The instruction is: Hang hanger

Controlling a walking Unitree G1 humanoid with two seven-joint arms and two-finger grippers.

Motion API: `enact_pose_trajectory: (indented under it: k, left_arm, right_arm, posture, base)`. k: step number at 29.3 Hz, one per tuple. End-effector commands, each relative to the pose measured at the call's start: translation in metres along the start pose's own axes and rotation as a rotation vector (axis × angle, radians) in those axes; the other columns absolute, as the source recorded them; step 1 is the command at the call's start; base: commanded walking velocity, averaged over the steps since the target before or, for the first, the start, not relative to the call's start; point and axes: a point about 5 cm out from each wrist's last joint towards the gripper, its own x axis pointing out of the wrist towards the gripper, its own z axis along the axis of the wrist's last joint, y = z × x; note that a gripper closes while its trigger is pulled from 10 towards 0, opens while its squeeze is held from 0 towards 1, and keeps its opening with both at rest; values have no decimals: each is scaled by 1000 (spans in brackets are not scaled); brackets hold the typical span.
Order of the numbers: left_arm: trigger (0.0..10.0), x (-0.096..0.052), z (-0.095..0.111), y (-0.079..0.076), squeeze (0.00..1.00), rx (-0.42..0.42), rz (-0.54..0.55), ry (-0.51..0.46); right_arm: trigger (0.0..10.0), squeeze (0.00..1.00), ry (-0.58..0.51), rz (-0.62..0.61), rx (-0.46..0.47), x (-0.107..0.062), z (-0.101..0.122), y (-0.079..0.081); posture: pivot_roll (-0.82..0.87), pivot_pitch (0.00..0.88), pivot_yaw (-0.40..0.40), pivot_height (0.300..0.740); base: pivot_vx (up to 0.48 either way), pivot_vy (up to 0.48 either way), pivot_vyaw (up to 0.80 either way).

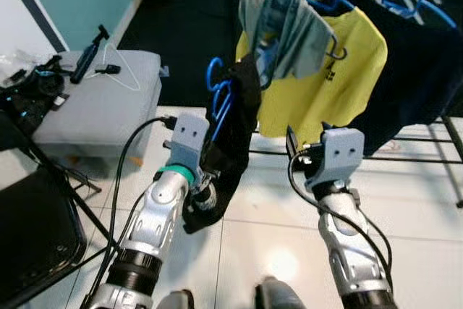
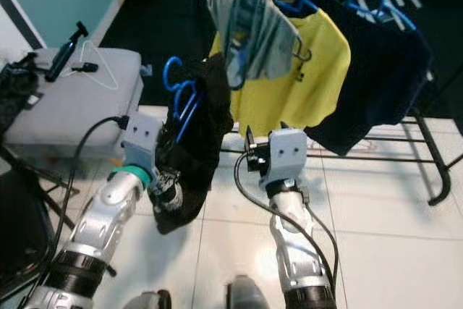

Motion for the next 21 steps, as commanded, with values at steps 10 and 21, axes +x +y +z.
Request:
enact_pose_trajectory:
  k: [10,21]
  left_arm:
    - [10000,2,8,-5,0,-12,-16,-31]
    - [10000,6,7,-2,0,-46,11,-6]
  right_arm:
    - [10000,0,11,-12,-2,-2,-2,-2]
    - [10000,0,11,-13,-2,-2,-2,-2]
  posture:
    - [-184,75,115,740]
    - [-188,71,118,740]
  base:
    - [0,-328,0]
    - [0,75,0]
